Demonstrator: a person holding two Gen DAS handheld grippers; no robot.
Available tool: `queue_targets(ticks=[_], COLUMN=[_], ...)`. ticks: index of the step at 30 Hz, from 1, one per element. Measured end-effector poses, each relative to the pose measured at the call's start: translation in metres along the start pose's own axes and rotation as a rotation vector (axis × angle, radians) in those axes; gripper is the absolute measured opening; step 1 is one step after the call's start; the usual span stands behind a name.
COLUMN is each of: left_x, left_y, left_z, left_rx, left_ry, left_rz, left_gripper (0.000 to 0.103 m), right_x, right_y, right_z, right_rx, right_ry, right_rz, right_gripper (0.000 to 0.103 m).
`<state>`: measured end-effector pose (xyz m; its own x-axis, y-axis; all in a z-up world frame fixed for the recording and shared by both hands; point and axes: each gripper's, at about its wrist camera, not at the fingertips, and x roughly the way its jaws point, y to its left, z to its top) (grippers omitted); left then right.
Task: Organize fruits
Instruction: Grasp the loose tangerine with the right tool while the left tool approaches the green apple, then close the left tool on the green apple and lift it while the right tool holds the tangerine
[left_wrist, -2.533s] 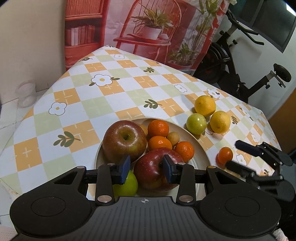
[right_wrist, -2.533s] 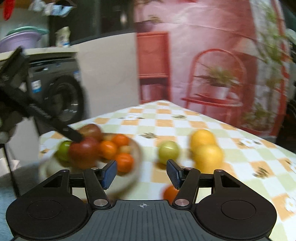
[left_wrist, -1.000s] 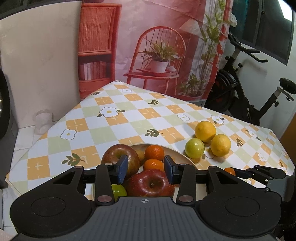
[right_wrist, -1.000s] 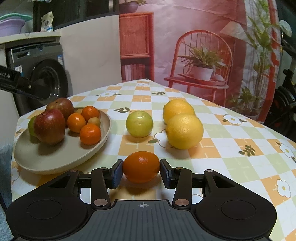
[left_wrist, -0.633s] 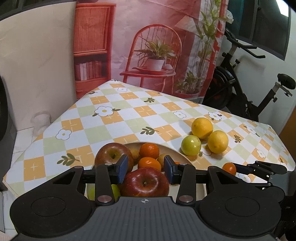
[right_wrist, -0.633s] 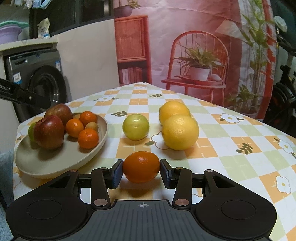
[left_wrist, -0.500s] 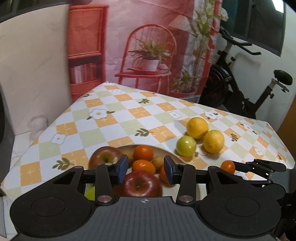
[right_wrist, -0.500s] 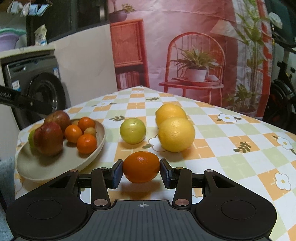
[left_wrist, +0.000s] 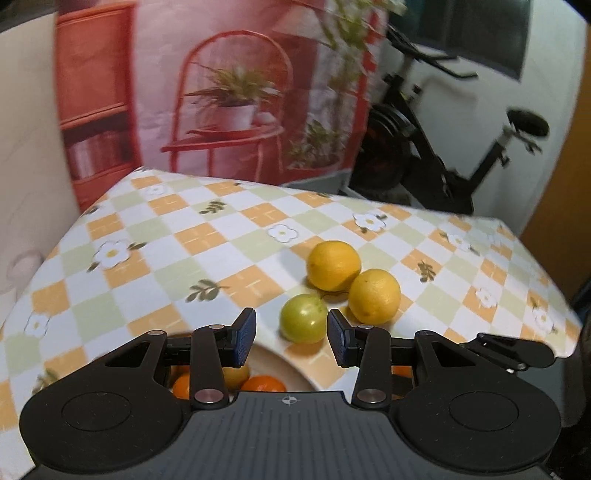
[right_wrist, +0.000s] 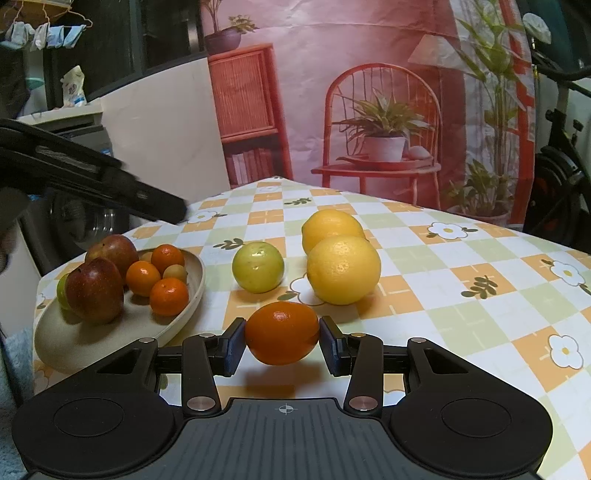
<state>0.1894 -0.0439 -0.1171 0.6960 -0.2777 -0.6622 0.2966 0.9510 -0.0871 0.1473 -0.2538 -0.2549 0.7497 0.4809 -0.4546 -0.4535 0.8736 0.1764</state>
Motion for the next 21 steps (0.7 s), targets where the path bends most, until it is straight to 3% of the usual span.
queue_targets(ticks=[10,18,21], left_x=[0.046,0.063,0.069], left_y=[-0.006,0.000,0.003], left_z=[0.005,0.005,0.004], left_rx=[0.043,-0.001,-0.038], left_ry=[0.065,0.098,0.114], left_rz=[-0.036,-0.052,-0.062], left_gripper=[0.045,0.046,0.055], right_x=[0.000,0.000,0.001], right_y=[-0.001,-0.003,-0.003], right_z=[-0.001,-0.001,0.000], right_rx=[0.015,0.024,0.023], right_ry=[-0.005,-0.006,-0.003], right_rz=[-0.015,-0.019,-0.020], right_gripper=[0.039,0.039,0.039])
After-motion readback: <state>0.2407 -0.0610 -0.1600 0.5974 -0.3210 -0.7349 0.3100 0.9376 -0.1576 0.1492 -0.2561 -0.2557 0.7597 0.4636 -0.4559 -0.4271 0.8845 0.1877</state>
